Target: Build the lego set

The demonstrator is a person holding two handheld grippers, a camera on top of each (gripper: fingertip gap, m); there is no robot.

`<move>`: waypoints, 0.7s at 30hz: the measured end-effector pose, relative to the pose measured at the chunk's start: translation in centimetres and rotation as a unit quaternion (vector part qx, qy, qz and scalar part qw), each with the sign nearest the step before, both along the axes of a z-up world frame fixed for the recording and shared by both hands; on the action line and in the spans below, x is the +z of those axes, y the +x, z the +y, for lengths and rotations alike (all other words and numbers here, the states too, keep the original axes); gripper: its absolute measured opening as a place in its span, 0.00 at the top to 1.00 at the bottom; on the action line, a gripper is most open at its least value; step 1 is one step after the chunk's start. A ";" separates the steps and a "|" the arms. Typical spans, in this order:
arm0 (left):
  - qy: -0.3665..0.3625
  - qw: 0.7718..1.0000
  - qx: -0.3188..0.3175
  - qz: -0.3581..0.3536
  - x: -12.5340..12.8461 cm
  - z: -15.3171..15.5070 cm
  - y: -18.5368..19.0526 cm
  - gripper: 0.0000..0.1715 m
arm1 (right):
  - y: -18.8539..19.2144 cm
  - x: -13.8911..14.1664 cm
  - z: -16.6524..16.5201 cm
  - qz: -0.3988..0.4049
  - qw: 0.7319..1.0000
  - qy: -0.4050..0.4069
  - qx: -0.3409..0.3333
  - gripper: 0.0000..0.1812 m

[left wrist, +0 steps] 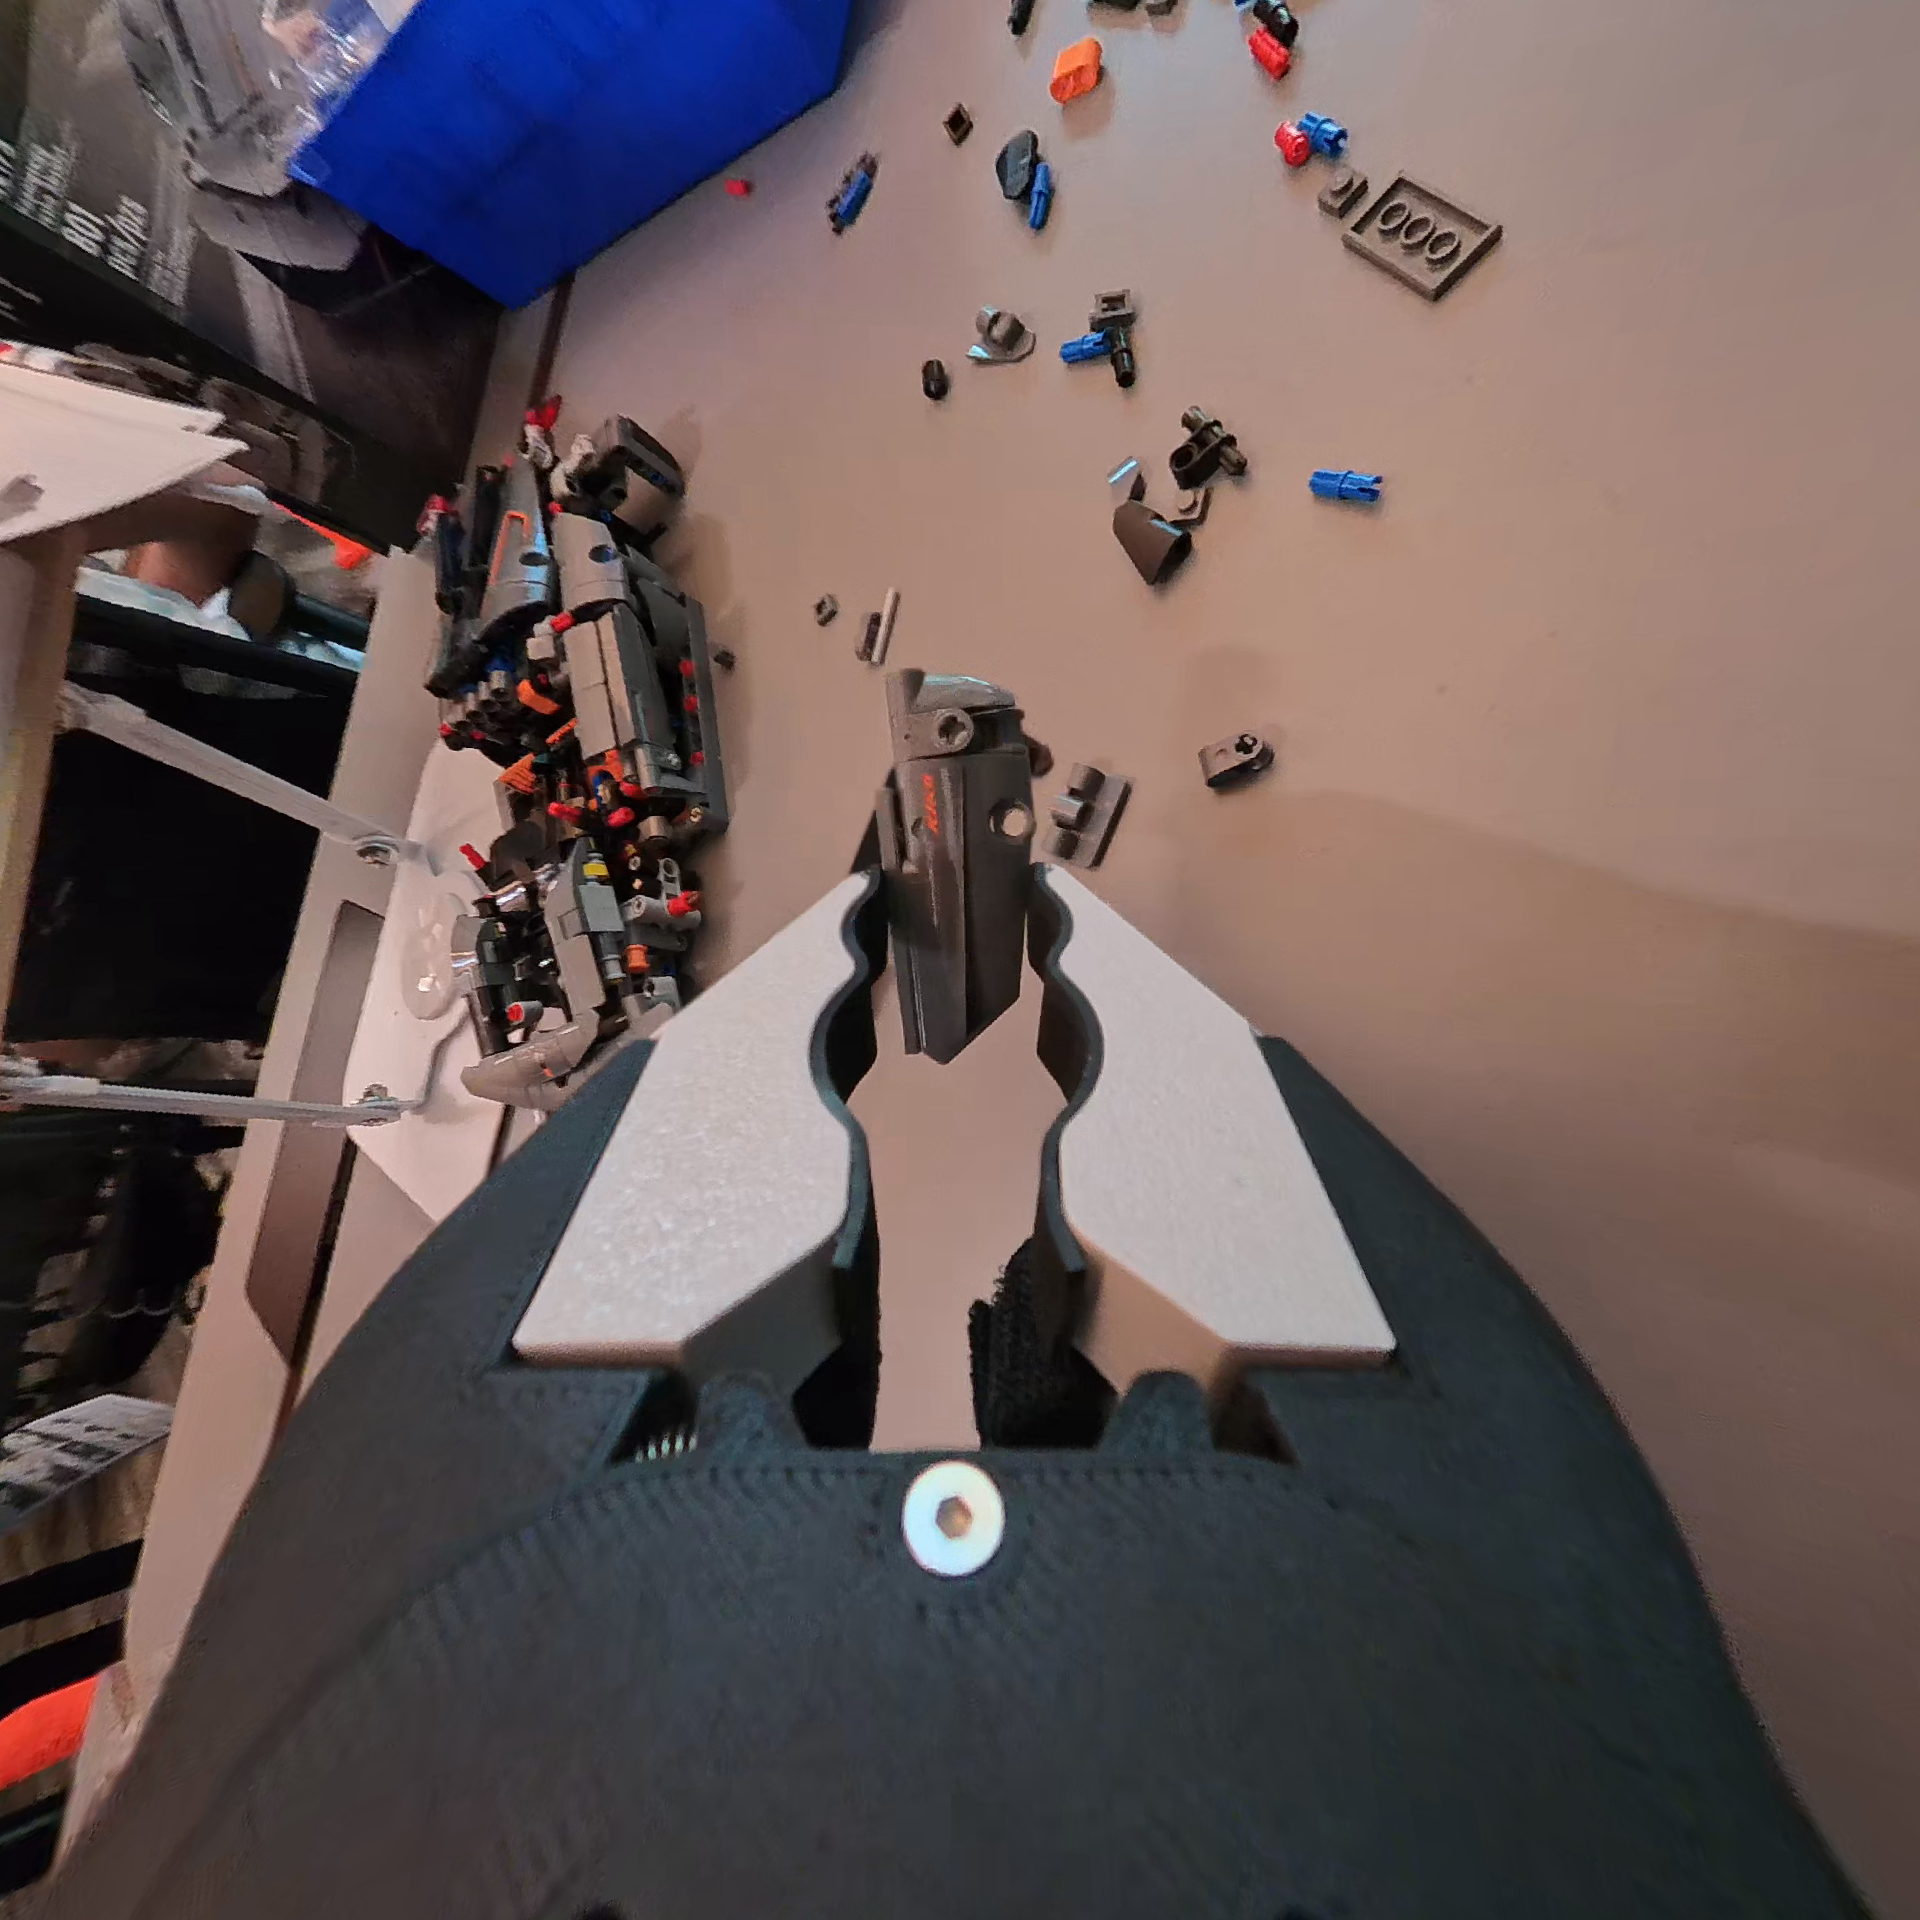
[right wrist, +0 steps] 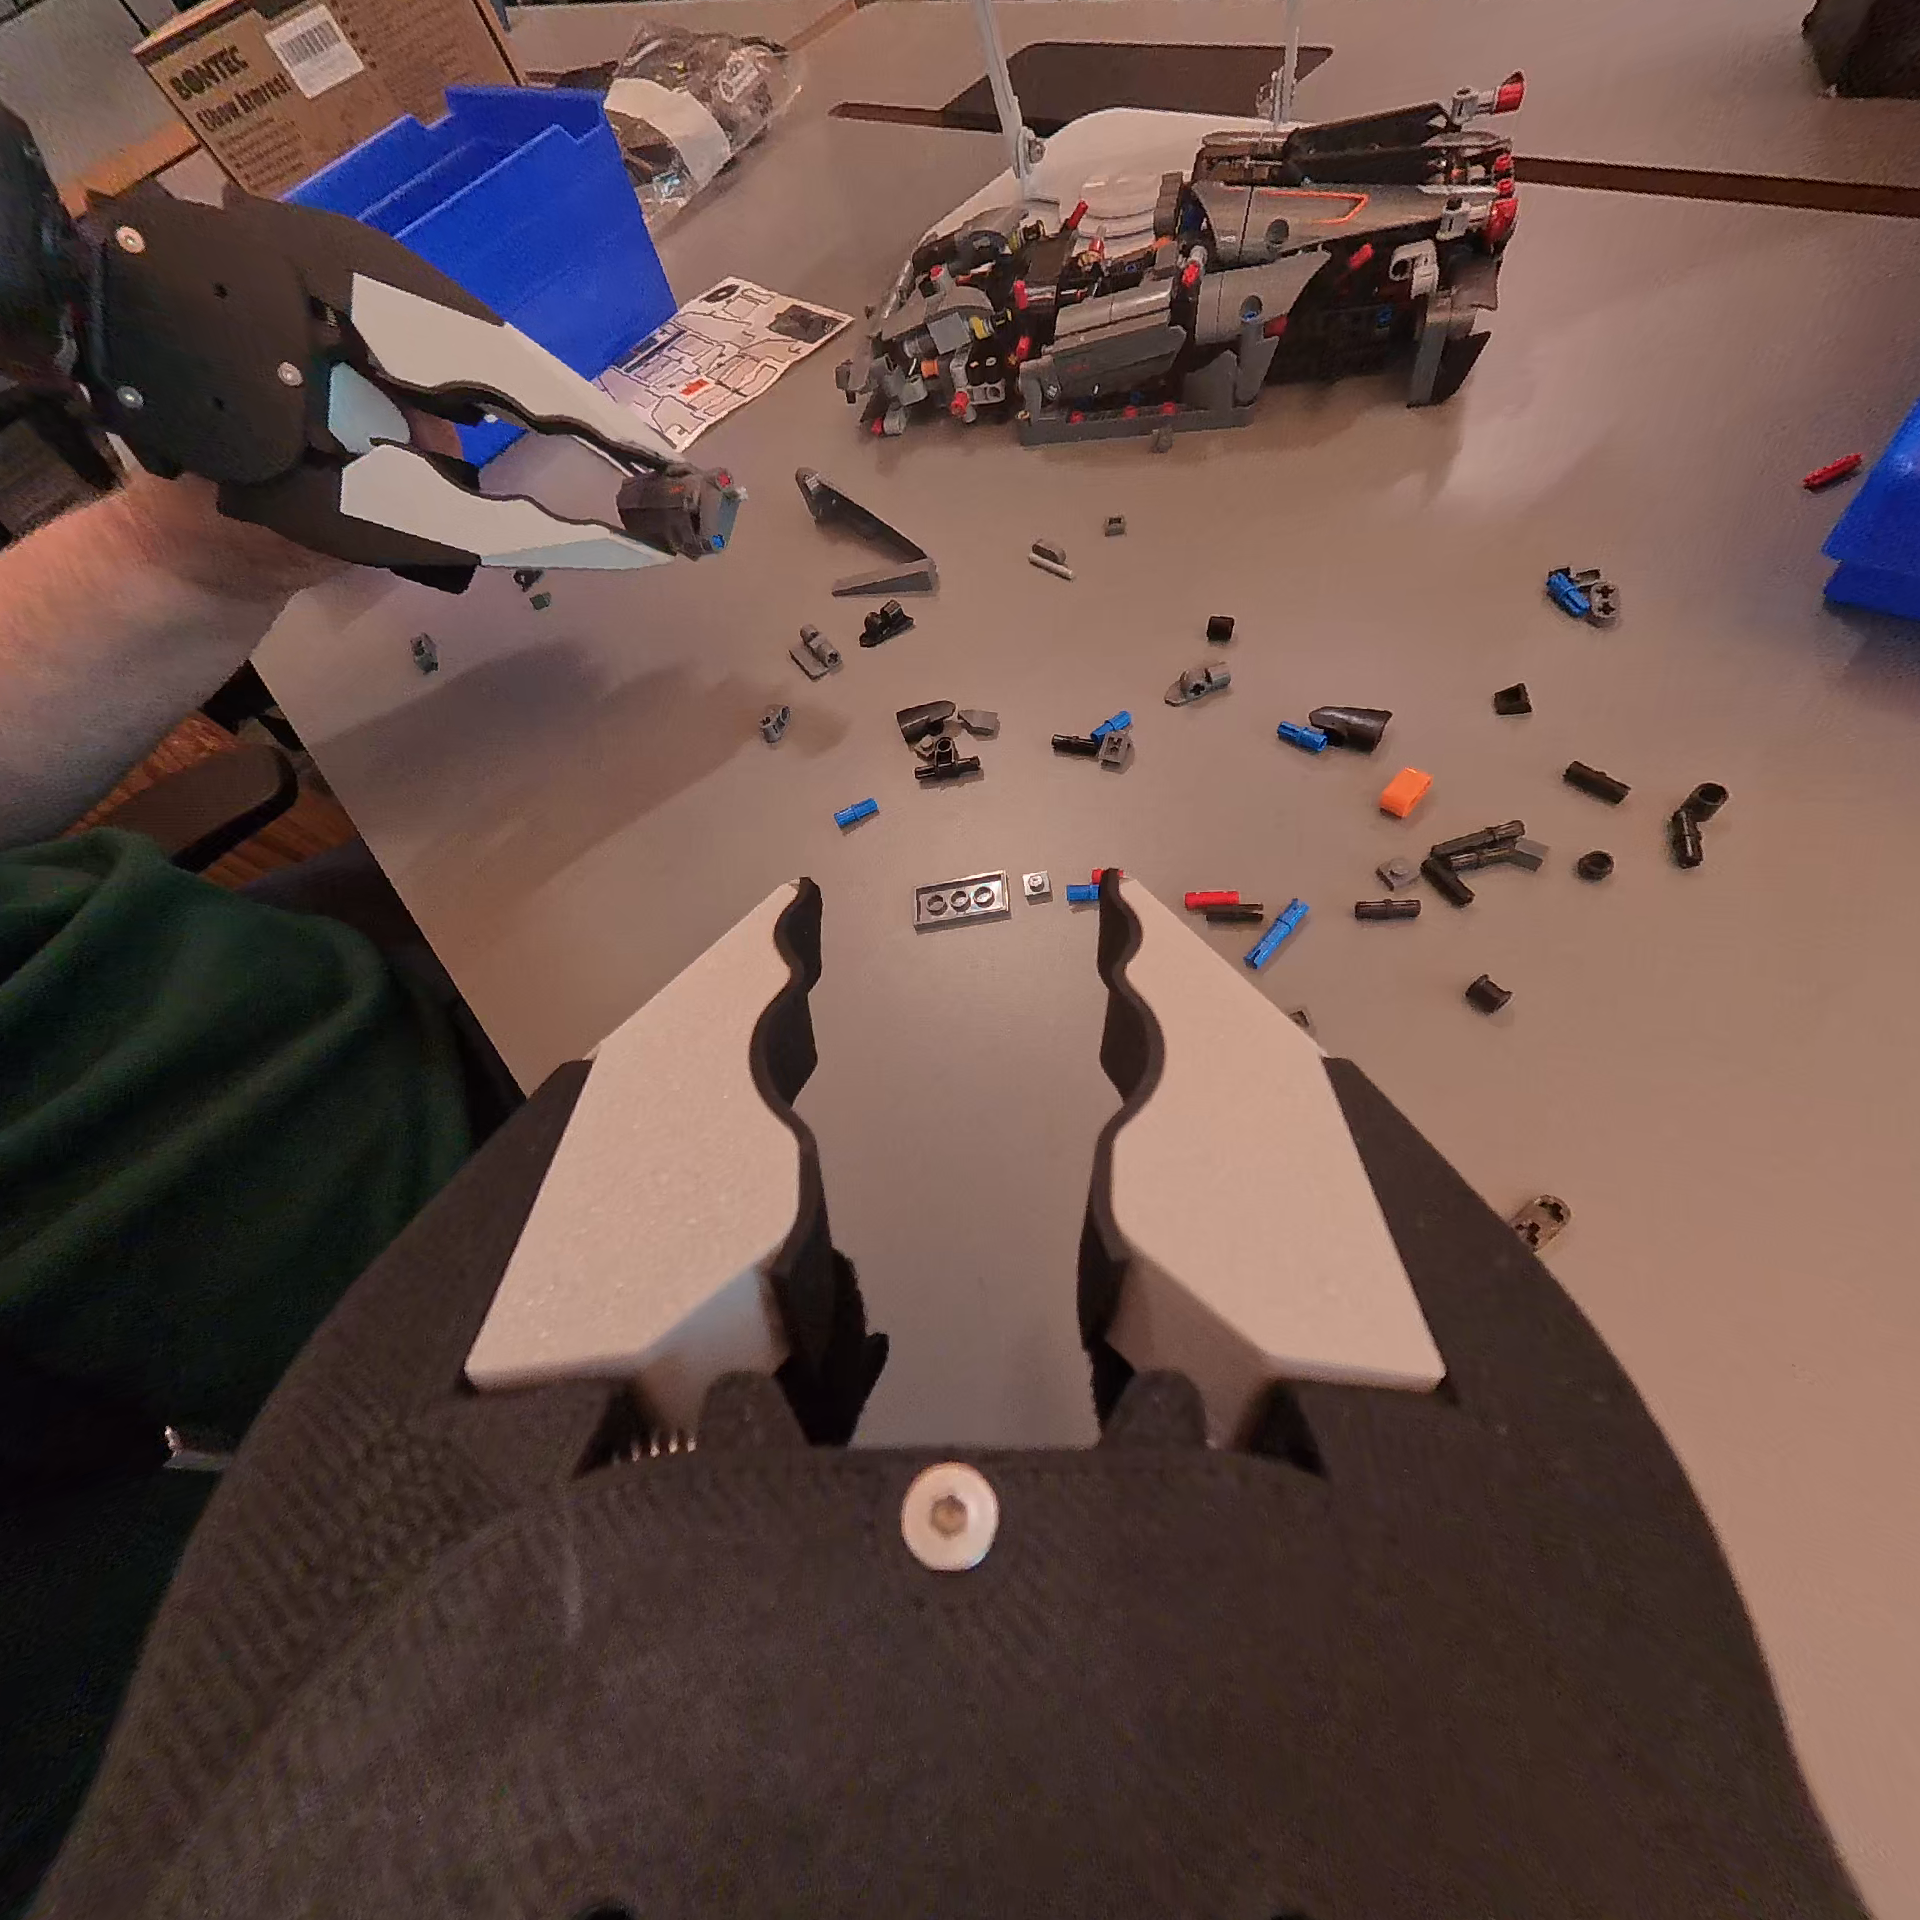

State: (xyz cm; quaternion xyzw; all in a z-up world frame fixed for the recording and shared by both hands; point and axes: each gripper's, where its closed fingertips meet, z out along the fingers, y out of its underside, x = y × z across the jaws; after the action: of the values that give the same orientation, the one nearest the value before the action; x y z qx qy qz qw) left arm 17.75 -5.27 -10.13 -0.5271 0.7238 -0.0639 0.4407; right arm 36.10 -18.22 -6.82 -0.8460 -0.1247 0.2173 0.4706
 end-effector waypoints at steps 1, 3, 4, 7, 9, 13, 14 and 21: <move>0.006 1.000 -0.001 -0.004 0.2 0.0 0.1 0.86 | 0.0 0.0 0.0 0.000 1.000 0.000 0.000 0.71; 0.007 1.000 -0.005 -0.015 0.7 -0.2 0.2 0.86 | 0.0 0.0 0.0 0.000 1.000 0.000 0.000 0.71; 0.012 1.000 -0.005 -0.018 0.8 -0.2 0.2 0.86 | 0.0 0.0 0.0 0.000 1.000 0.000 0.001 0.71; 0.015 1.000 -0.006 -0.022 1.1 -0.2 0.1 0.86 | 0.0 0.0 0.0 0.000 1.000 -0.001 0.001 0.71; 0.016 1.000 -0.005 -0.022 1.1 -0.2 0.1 0.86 | 0.0 -0.1 0.0 0.000 1.000 -0.001 0.001 0.71; -0.009 1.000 -0.012 0.004 -0.2 -0.6 -0.3 0.86 | -0.1 -0.1 0.0 0.000 1.000 -0.002 0.002 0.71; -0.012 1.000 -0.012 0.012 -0.5 -0.6 -0.4 0.86 | -0.1 -0.1 0.0 0.000 1.000 -0.002 0.002 0.71; -0.024 0.999 -0.012 0.023 -1.1 -0.9 -0.8 0.86 | -0.1 -0.1 -0.1 -0.001 1.000 -0.002 0.002 0.71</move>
State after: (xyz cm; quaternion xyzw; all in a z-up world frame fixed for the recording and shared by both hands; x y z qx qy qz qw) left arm 16.96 -6.14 -11.23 -0.5302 0.7384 -0.0747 0.4100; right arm 35.99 -18.27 -6.92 -0.8470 -0.1266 0.2182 0.4679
